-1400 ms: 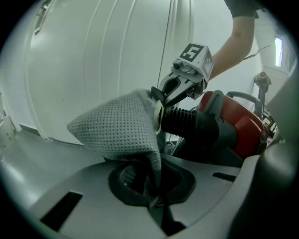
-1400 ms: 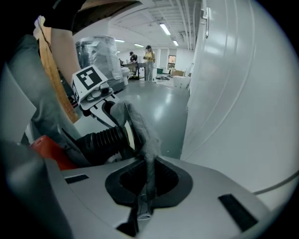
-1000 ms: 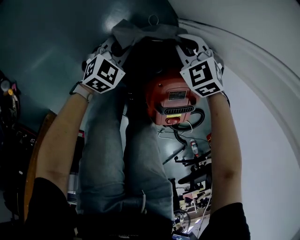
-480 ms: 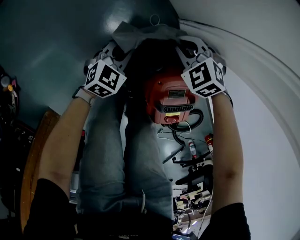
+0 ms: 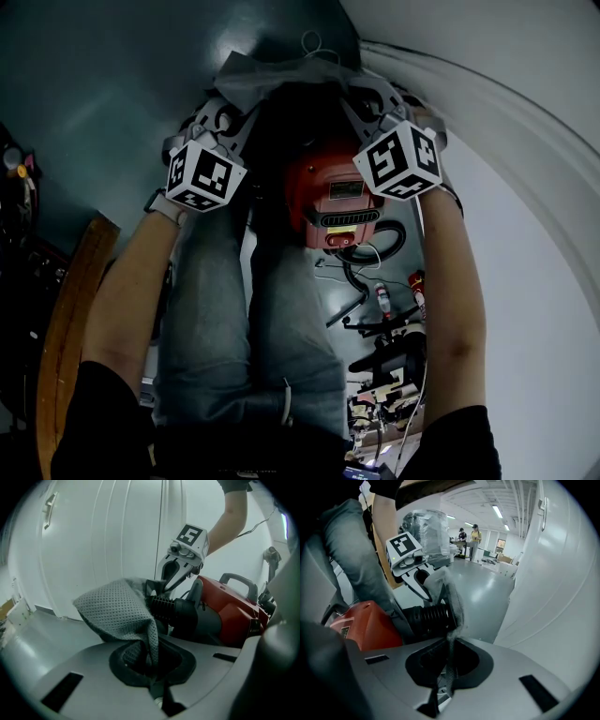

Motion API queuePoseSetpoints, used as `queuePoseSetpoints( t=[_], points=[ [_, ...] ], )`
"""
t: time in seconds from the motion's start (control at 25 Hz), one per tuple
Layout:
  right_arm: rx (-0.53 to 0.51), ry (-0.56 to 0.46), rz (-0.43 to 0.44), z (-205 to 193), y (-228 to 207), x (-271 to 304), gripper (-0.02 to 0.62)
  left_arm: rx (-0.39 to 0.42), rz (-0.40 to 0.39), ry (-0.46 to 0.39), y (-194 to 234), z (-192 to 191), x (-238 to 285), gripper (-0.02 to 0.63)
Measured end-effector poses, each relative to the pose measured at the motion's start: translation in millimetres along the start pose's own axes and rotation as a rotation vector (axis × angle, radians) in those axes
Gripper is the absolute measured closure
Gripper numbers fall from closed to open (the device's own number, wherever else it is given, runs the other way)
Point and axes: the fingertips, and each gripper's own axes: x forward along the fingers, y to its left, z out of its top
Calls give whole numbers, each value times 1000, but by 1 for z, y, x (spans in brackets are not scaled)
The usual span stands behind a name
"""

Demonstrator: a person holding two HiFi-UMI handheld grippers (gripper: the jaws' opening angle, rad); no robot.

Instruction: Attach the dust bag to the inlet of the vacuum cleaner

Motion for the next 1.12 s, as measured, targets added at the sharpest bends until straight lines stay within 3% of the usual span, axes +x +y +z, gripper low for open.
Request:
queuePoseSetpoints(
  t=[0.24,0.64,0.88,0.96,1.12],
  points=[
    [-35,17,35,-3,12,4,561,60,34,1,4,-4,-4,589],
    [-144,47,109,9,15,11,561,355,24,19,-13,-19,-12,589],
    [-126,29,103,13,15,16,561,526,21,43,-29,-28,-13,589],
    [-135,28,104,16,14,18,561,508,5,42,-31,-33,-12,589],
    [-128,28,93,17,15,17,561,394,11,41,-23,-36,-12,589]
  ],
)
